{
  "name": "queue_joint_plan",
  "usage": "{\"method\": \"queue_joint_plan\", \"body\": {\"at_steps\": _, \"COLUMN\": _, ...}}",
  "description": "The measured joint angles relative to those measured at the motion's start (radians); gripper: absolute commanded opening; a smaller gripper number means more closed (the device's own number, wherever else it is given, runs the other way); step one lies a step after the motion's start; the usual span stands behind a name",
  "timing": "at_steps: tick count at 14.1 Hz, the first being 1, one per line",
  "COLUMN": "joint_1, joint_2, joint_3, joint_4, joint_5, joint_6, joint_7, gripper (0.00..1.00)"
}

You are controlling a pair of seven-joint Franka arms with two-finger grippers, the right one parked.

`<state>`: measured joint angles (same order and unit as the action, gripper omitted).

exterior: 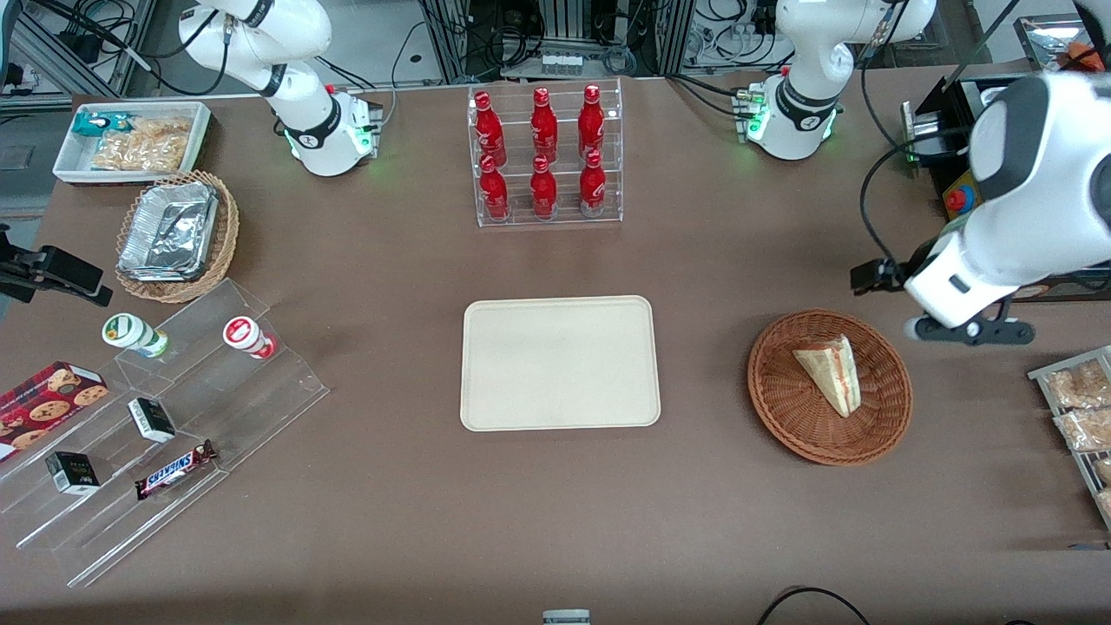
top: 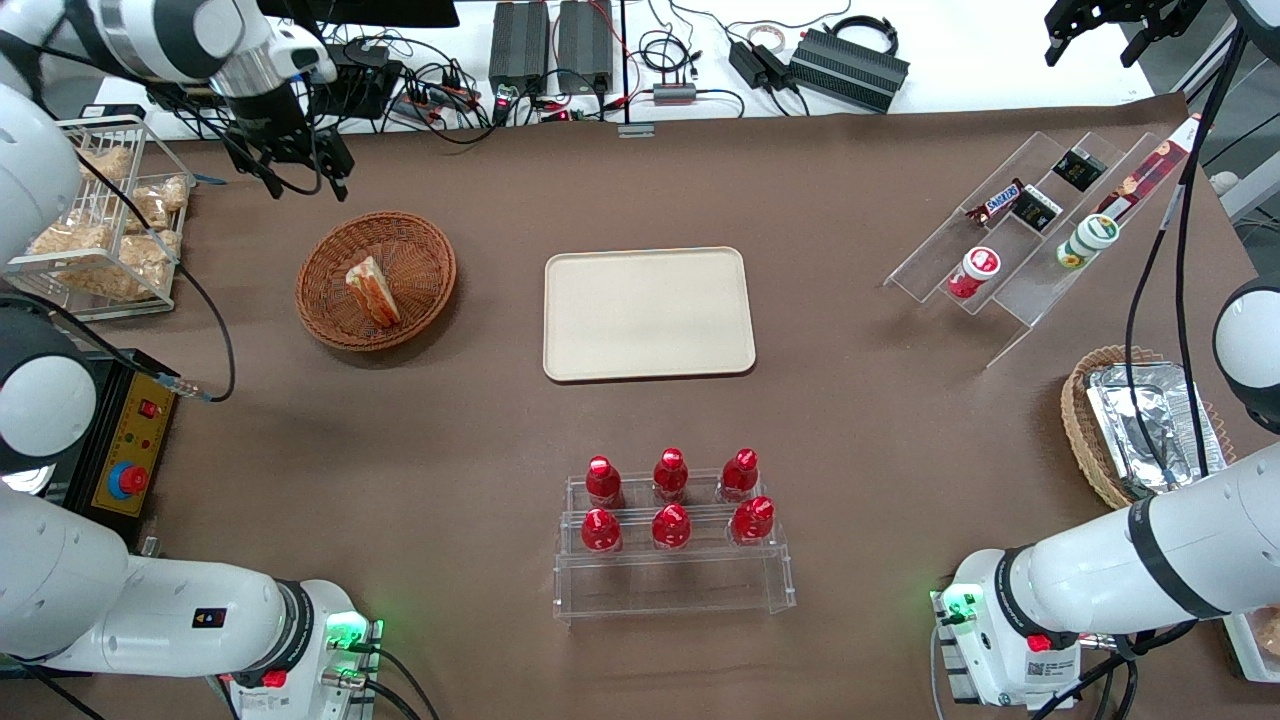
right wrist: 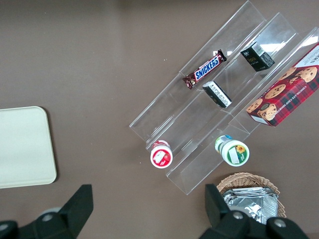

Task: Place sandwich from basket to tray
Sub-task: 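Move the left gripper over the sandwich in the wicker basket, then lower the left gripper and close it on the wrapped sandwich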

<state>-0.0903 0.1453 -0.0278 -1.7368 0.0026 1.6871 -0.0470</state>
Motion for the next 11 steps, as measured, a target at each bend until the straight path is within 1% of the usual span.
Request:
{"method": "queue_joint_plan", "body": {"at_steps": 5, "joint_1": 0.002, "joint_2": 0.028, "joint_3": 0.004, "joint_4": -0.231, "joint_5": 0.001, "joint_6": 0.293, "joint_7": 0.000, "gripper": 1.00}}
{"method": "queue_joint_plan", "body": {"at_steps": 9, "joint_1": 0.031, "joint_2": 0.033, "joint_3": 0.009, "joint_4": -0.325, "joint_5": 0.000, "joint_6": 0.430, "joint_7": -0.017, "gripper": 1.00}}
{"method": "queue_joint_plan", "body": {"at_steps": 11, "joint_1": 0.046, "joint_2": 0.034, "joint_3": 0.010, "joint_4": -0.373, "joint_5": -0.001, "joint_6": 0.522, "joint_7": -0.096, "gripper": 1.00}}
